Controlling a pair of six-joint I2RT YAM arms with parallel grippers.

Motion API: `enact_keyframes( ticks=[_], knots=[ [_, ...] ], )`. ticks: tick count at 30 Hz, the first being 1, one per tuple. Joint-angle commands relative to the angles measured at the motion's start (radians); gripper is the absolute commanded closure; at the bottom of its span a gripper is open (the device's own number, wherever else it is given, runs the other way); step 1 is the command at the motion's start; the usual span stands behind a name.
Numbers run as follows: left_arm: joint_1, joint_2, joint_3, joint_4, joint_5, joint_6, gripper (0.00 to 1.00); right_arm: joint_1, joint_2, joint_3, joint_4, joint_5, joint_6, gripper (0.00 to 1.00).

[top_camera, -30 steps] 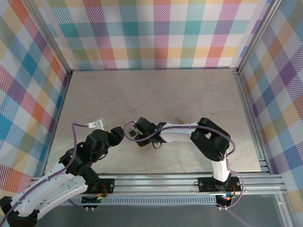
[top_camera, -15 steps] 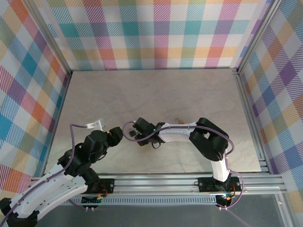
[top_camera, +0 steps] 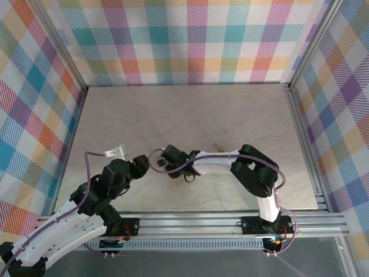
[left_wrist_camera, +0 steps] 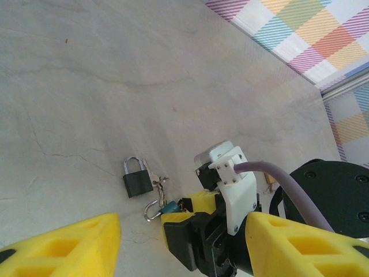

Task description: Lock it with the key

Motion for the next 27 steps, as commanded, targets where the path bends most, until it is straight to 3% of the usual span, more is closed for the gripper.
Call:
enact_keyframes(
  ticks=[1,14,27],
  knots=[
    [0.008,-0.015,0.004,-0.023,-0.022,0.021,0.41,0.012,-0.008,-0.021,-0.066,-0.002,0.024,0.63],
    [0.008,0.006,-0.022,0.022,0.002,0.008,0.41,0.01,-0.094,-0.049,-0.083,0.004,0.028,0.64],
    [0.009,0.227,-0.088,0.312,0.156,-0.081,0.41,-0.034,-0.213,-0.162,-0.03,-0.054,0.041,0.64]
  ],
)
